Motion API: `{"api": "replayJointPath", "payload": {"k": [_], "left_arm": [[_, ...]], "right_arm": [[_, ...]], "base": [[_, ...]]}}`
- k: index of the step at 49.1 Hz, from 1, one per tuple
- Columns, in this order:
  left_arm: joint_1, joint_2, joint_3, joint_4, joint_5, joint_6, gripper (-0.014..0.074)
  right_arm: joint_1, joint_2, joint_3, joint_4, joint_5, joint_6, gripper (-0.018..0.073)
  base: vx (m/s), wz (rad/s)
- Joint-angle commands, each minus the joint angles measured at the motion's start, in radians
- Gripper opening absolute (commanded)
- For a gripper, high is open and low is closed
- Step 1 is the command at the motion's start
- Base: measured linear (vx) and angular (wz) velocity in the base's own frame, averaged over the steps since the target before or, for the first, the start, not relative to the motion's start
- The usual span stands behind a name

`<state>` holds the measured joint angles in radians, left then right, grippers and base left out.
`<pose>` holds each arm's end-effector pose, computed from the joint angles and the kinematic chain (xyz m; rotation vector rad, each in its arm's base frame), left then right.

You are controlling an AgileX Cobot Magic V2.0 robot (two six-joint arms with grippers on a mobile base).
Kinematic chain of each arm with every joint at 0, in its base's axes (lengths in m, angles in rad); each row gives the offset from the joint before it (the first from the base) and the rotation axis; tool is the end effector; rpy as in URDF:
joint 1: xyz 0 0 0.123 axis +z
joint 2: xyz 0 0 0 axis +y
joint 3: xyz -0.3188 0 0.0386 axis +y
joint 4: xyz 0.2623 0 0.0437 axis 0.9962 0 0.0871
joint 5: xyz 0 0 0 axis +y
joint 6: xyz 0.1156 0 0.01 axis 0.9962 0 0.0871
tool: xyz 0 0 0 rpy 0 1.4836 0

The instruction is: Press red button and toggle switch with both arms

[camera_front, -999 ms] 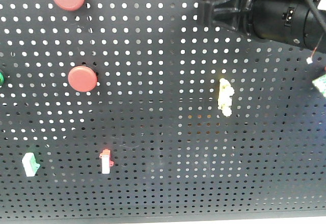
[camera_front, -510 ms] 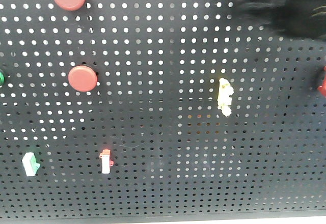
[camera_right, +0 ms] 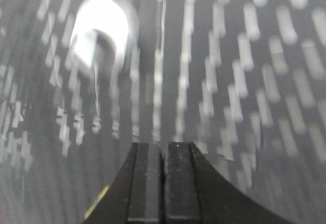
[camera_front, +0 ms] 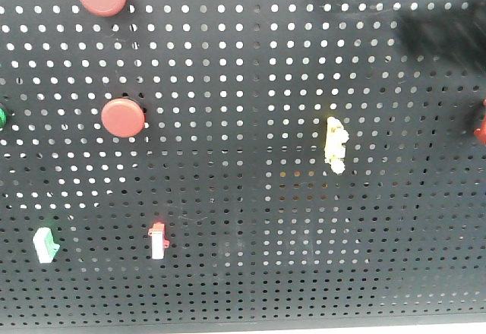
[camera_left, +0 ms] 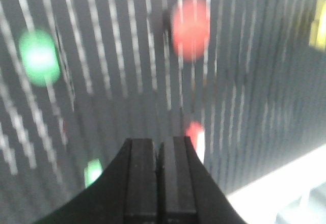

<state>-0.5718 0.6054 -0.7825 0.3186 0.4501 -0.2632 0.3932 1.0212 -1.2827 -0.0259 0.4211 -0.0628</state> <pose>0.1126 -0.0536 0.4063 0.4157 1.6932 -0.2827 0.2076 0.0848 0.5166 -0.3835 1.6026 0.2256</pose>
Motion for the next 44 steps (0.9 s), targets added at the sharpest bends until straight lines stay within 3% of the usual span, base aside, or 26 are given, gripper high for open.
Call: {"api": "replayJointPath", "payload": {"k": [1,7,8,15,24,44], "left_arm": [[0.001,-0.073,0.058,0.012,-0.082,-0.010,0.0002],[0.001,-0.215,0.197,0.008,-0.055,-0.010,0.0002],[0.001,-0.376,0.329,0.000,-0.030,-0.012,0.0002],[0.001,-0.481,0.421,0.002,-0.030,-0.011,0.0002],[0.001,-0.495,0.468,0.000,-0.032,-0.011,0.0002],[0.001,-0.495,0.476,0.000,-0.028,-0.011,0.0002]], "right_arm": [[-0.007,-0.127,0.146,-0.012,-0.165,-0.035,-0.0003],[-0.007,-0.322,0.397,-0.012,-0.247,-0.035,-0.0003],[-0.007,-0.548,0.658,-0.023,-0.259,-0.035,-0.0003],[-0.007,-0.740,0.817,-0.030,-0.272,-0.039,-0.0003],[-0.007,-0.852,0.893,-0.026,-0.318,-0.031,-0.0003],[-0.007,-0.858,0.918,-0.017,-0.288,-0.030,-0.0003]], "base": [[0.00,0.00],[0.00,0.00],[0.00,0.00],[0.00,0.00],[0.00,0.00],[0.00,0.00]]}}
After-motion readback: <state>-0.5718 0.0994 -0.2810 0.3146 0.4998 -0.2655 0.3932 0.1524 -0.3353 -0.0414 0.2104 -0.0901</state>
